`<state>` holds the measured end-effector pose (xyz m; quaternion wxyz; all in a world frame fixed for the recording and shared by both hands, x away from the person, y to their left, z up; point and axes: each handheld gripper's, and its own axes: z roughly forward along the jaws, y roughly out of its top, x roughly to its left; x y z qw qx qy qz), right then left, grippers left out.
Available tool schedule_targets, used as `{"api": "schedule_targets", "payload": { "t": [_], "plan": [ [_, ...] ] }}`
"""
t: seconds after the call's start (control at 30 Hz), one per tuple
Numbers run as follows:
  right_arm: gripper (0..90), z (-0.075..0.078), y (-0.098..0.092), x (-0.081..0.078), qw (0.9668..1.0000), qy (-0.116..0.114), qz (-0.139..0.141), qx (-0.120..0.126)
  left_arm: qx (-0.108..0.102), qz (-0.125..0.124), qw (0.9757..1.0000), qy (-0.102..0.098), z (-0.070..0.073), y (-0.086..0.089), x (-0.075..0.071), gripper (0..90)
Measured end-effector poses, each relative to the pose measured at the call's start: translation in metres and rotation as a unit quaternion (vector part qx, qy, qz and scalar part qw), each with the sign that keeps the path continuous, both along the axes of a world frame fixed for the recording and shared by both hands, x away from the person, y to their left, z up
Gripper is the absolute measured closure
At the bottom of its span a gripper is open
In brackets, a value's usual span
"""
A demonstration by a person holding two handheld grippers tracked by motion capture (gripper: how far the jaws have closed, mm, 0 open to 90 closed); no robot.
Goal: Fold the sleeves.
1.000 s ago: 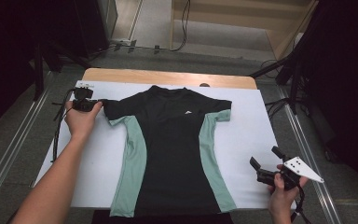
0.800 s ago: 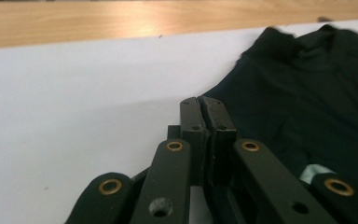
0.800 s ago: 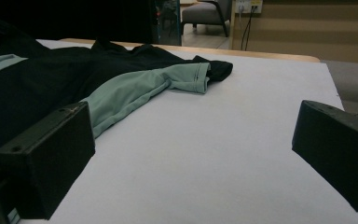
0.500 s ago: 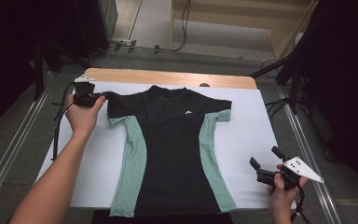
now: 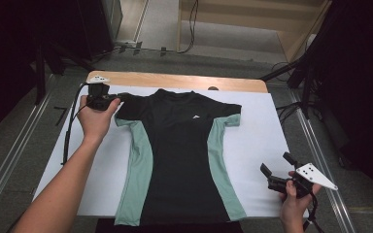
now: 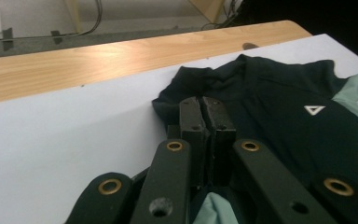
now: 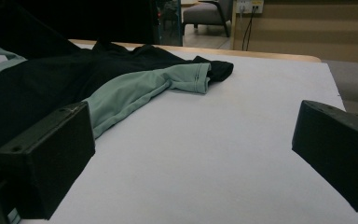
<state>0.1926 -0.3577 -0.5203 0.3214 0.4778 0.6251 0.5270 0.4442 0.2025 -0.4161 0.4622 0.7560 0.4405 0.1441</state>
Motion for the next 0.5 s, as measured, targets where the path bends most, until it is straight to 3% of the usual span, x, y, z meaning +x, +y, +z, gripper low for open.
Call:
{"api": "schedule_targets", "payload": {
  "t": [0.5],
  "plan": [
    [0.0,0.000,0.001,0.000,1.0000,0.001,0.003,-0.002,-0.007,-0.050,0.9987,-0.013,0.010,-0.046,-0.011,87.9]
  ]
}}
